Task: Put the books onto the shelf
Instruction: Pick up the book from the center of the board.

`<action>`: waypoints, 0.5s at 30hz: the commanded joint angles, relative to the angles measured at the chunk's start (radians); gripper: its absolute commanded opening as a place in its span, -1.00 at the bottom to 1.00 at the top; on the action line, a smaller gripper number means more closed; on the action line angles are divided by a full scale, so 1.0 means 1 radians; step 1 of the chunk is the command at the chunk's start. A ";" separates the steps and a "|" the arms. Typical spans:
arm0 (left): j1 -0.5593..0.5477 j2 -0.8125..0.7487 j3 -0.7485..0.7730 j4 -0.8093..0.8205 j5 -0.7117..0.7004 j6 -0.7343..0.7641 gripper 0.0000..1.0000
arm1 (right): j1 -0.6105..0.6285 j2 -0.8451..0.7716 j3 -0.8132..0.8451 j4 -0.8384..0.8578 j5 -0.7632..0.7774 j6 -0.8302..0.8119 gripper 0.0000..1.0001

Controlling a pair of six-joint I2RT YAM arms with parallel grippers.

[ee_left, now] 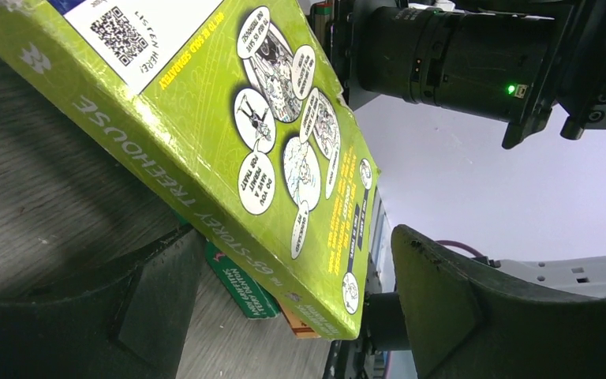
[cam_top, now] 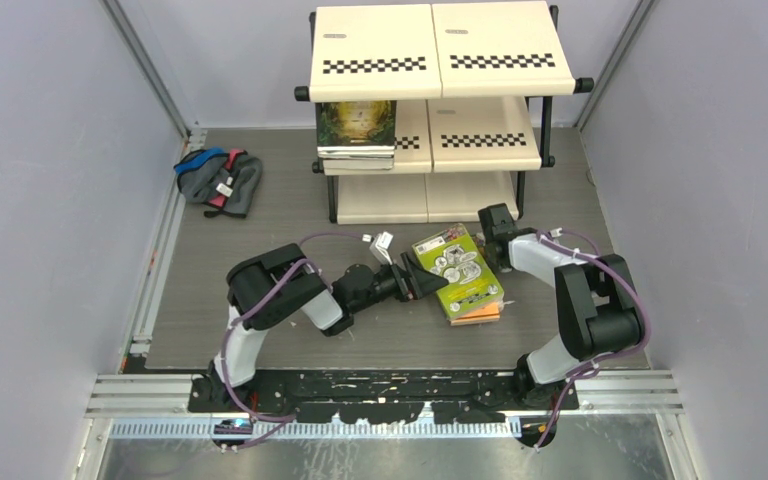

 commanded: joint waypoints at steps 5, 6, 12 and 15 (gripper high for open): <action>-0.008 0.035 0.057 0.055 -0.014 0.001 0.63 | 0.015 -0.026 -0.027 -0.036 -0.054 -0.032 -0.98; -0.009 0.038 0.061 0.055 -0.013 0.001 0.60 | 0.015 -0.028 -0.029 -0.035 -0.054 -0.034 -0.98; -0.007 0.042 0.059 0.067 -0.020 -0.001 0.45 | 0.015 -0.031 -0.034 -0.035 -0.049 -0.045 -0.98; -0.008 0.026 0.049 0.068 -0.022 0.004 0.35 | 0.014 -0.032 -0.039 -0.032 -0.044 -0.049 -0.98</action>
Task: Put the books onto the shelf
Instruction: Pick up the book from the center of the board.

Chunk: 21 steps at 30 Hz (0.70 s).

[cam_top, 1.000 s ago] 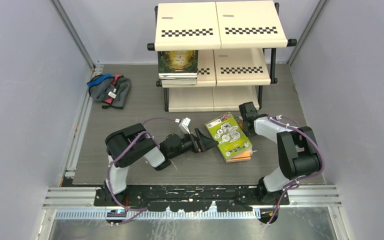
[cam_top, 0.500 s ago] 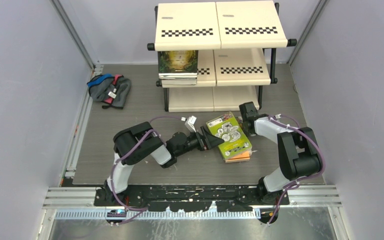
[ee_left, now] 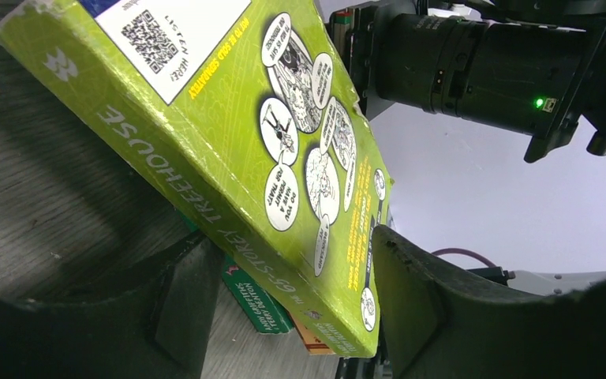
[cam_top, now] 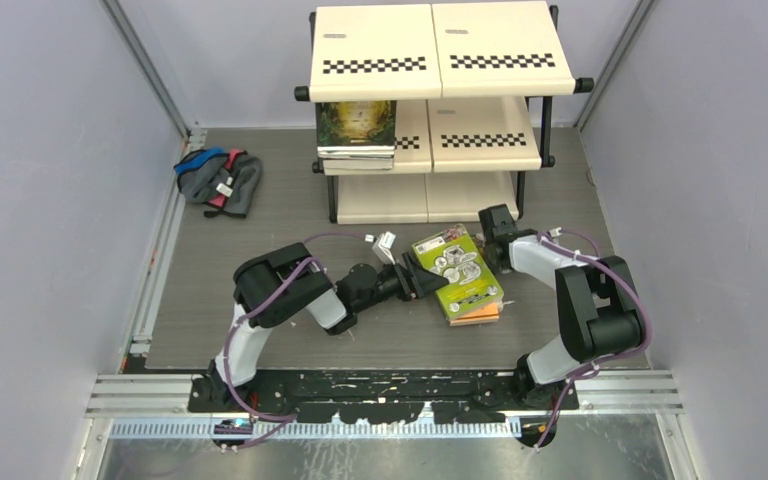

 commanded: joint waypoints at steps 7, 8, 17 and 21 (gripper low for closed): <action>-0.004 -0.046 -0.001 0.068 -0.012 0.019 0.05 | 0.014 -0.030 -0.040 -0.045 -0.021 -0.030 -0.98; -0.004 -0.047 -0.002 0.068 -0.012 0.019 0.01 | 0.014 -0.032 -0.043 -0.046 -0.019 -0.031 -0.99; -0.001 -0.080 -0.033 0.068 -0.025 0.029 -0.61 | 0.014 -0.053 -0.054 -0.055 0.005 -0.039 -0.98; 0.004 -0.093 -0.042 0.068 -0.027 0.034 -0.94 | 0.014 -0.069 -0.057 -0.068 0.021 -0.042 -0.98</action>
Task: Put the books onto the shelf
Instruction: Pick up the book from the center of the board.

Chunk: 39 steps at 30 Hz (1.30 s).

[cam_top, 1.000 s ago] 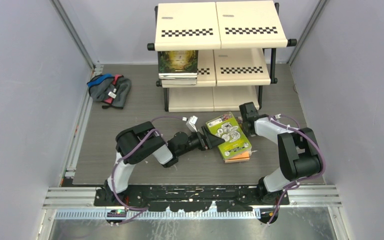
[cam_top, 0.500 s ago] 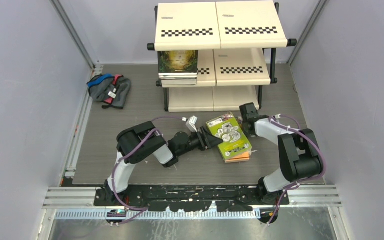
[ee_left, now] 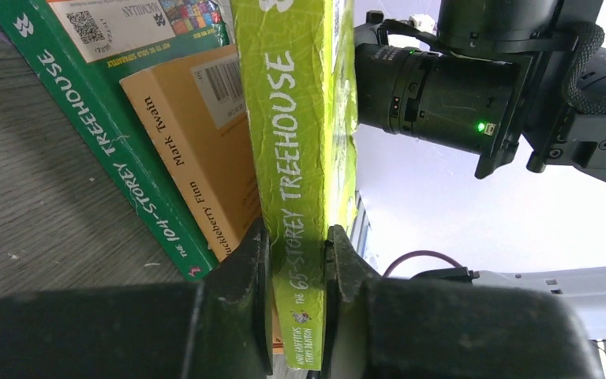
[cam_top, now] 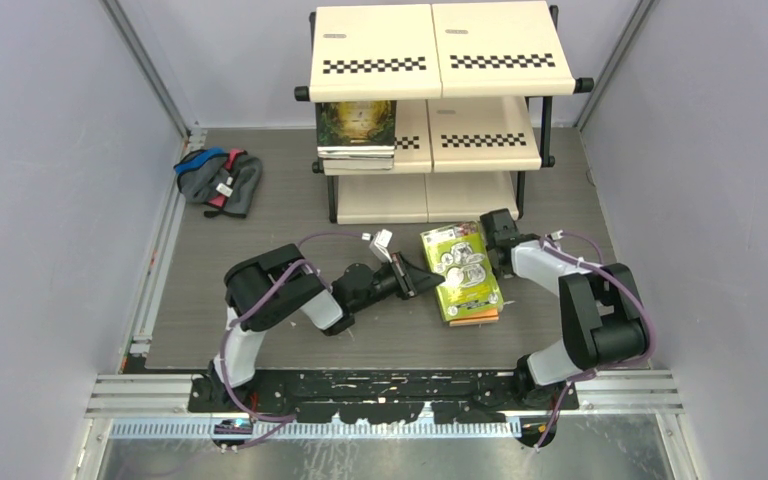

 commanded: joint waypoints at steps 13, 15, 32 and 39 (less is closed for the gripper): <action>0.016 -0.105 -0.035 0.035 -0.011 0.086 -1.00 | 0.009 -0.200 -0.025 -0.172 0.167 -0.062 -0.85; 0.018 -0.130 -0.038 0.009 -0.015 0.099 -1.00 | 0.007 -0.244 -0.025 -0.190 0.191 -0.075 -0.77; 0.016 -0.450 -0.041 -0.360 -0.017 0.255 -1.00 | 0.007 -0.697 -0.106 -0.170 0.150 -0.368 0.00; 0.001 -0.634 -0.011 -0.588 -0.045 0.341 -1.00 | 0.006 -0.810 -0.068 -0.207 0.044 -0.503 0.01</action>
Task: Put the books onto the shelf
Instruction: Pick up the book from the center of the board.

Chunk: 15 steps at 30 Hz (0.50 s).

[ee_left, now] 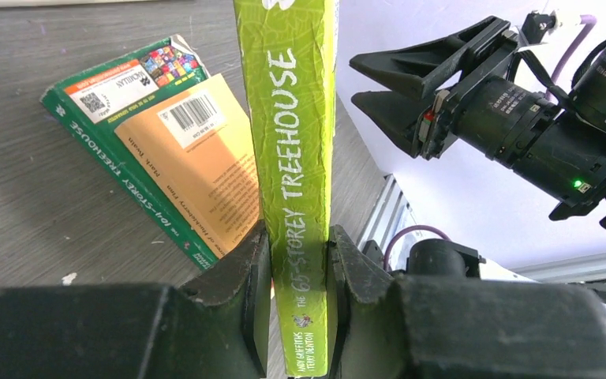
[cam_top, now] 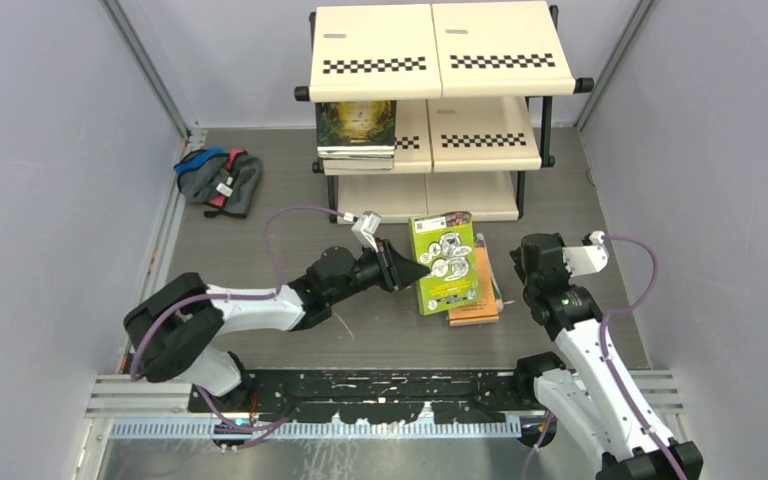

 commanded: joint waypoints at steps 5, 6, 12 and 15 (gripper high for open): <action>-0.018 -0.194 0.058 -0.152 -0.057 0.113 -1.00 | 0.001 -0.119 0.051 -0.008 -0.189 -0.181 0.01; -0.017 -0.214 0.061 -0.178 -0.068 0.119 -1.00 | 0.001 -0.136 0.048 -0.008 -0.219 -0.189 0.01; -0.018 -0.296 0.100 -0.259 -0.140 0.154 -1.00 | 0.001 -0.260 -0.001 0.046 -0.449 -0.217 0.09; -0.019 -0.318 0.135 -0.287 -0.169 0.156 -1.00 | 0.000 -0.304 -0.002 0.024 -0.522 -0.224 0.12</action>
